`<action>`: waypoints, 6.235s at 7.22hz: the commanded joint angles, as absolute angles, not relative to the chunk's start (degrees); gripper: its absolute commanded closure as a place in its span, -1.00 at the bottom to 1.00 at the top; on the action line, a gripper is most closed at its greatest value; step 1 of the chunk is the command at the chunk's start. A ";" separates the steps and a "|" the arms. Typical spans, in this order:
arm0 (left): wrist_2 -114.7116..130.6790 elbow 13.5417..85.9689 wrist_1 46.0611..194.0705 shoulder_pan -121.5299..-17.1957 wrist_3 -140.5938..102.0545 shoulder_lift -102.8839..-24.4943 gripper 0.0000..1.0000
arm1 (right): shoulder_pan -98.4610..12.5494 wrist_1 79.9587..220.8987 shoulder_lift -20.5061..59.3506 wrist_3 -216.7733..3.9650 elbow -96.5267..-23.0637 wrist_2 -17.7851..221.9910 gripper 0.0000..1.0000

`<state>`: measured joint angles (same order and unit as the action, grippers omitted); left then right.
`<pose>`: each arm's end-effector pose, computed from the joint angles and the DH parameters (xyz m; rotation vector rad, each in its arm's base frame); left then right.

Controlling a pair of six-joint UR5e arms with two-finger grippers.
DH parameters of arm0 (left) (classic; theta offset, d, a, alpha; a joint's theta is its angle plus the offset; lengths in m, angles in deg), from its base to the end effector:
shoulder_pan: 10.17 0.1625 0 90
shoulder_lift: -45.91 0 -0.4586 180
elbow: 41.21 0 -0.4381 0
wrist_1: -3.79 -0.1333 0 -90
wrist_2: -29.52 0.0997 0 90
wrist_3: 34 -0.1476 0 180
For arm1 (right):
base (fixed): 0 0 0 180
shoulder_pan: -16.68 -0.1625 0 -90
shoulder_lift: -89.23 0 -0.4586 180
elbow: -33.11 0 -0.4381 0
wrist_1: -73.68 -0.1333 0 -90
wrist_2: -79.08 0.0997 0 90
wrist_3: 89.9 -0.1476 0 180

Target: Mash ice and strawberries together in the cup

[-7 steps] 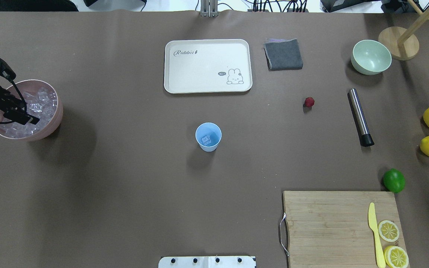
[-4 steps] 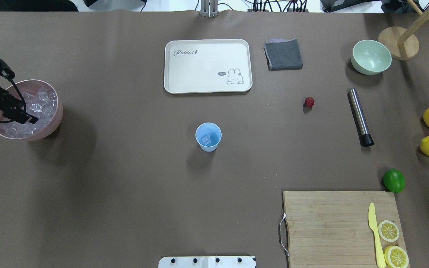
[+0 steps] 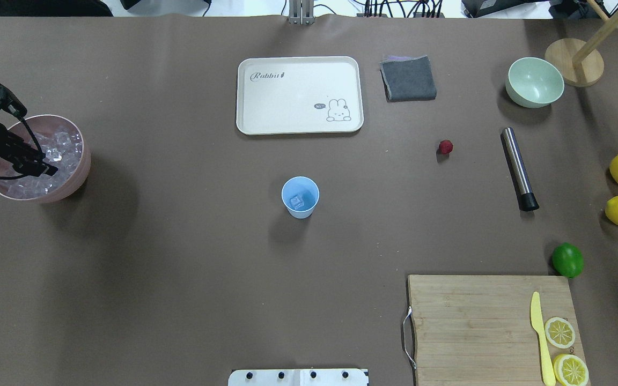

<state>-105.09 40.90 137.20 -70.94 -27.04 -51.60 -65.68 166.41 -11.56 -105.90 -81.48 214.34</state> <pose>0.2879 -0.5753 0.6288 0.4536 0.9399 0.6453 -0.0326 -0.4571 0.5913 0.0179 -0.8081 0.0616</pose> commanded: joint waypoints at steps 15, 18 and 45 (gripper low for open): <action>-107.73 49.90 137.20 -63.56 3.31 -67.82 1.00 | -65.59 166.32 -11.49 -105.90 -82.73 214.43 -1.00; -93.48 53.09 137.12 -53.18 14.03 -71.06 1.00 | -65.68 166.32 -11.49 -105.90 -82.99 214.43 -1.00; -104.77 50.37 136.59 -71.76 -17.08 -58.79 -0.92 | -65.24 166.49 -10.88 -106.07 -83.08 217.24 -1.00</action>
